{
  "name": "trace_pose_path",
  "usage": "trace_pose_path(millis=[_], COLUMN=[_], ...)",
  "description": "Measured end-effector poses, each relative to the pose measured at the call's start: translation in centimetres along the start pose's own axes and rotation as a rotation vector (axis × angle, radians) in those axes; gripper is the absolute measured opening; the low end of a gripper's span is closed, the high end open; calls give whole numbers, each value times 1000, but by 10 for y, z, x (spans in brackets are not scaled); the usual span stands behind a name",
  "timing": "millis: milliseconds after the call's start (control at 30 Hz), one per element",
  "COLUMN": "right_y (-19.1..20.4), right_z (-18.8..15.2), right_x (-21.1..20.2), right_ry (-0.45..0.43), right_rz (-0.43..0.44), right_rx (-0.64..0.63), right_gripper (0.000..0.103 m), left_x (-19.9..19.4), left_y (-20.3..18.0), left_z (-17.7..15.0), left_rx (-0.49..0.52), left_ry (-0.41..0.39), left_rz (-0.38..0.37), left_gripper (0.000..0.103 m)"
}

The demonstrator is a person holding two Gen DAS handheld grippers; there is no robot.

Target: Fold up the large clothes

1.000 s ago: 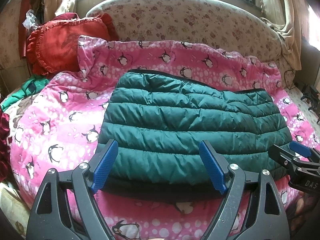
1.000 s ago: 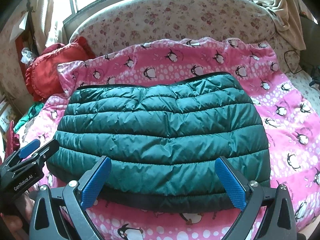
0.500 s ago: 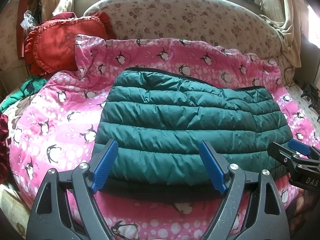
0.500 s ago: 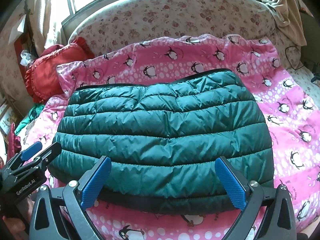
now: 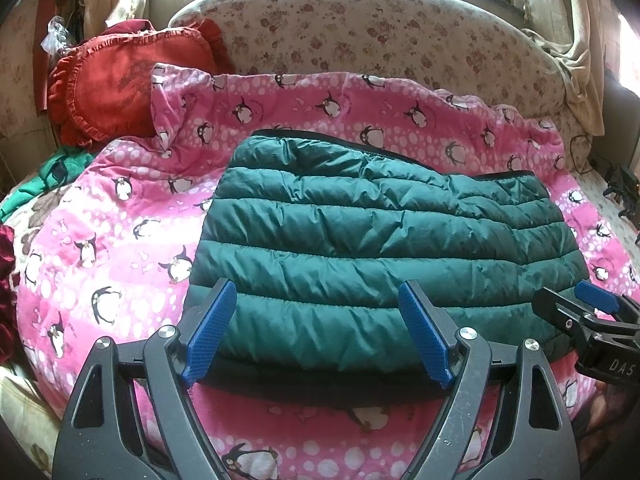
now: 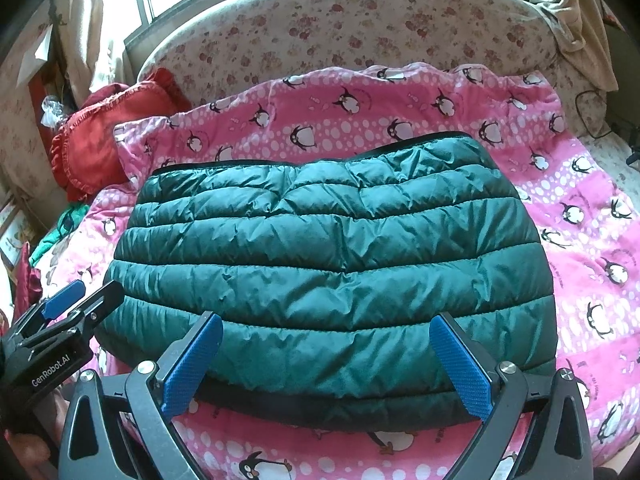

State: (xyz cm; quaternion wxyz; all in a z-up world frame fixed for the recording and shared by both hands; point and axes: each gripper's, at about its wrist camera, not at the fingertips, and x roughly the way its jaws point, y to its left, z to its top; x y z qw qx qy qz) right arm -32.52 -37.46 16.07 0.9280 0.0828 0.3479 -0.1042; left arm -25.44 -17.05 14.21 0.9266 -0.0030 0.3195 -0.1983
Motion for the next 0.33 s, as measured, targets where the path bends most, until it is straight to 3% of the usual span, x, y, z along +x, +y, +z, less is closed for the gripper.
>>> trace_pose_path(millis=[333], right_y=[-1], right_z=[-1], right_x=[5], right_ry=[13], right_rz=[2], right_rx=[5], right_gripper=[103], left_x=[2], left_y=[0], left_z=[-1], left_rx=[17], left_ry=[-9], left_rz=[-4], left_gripper=[83])
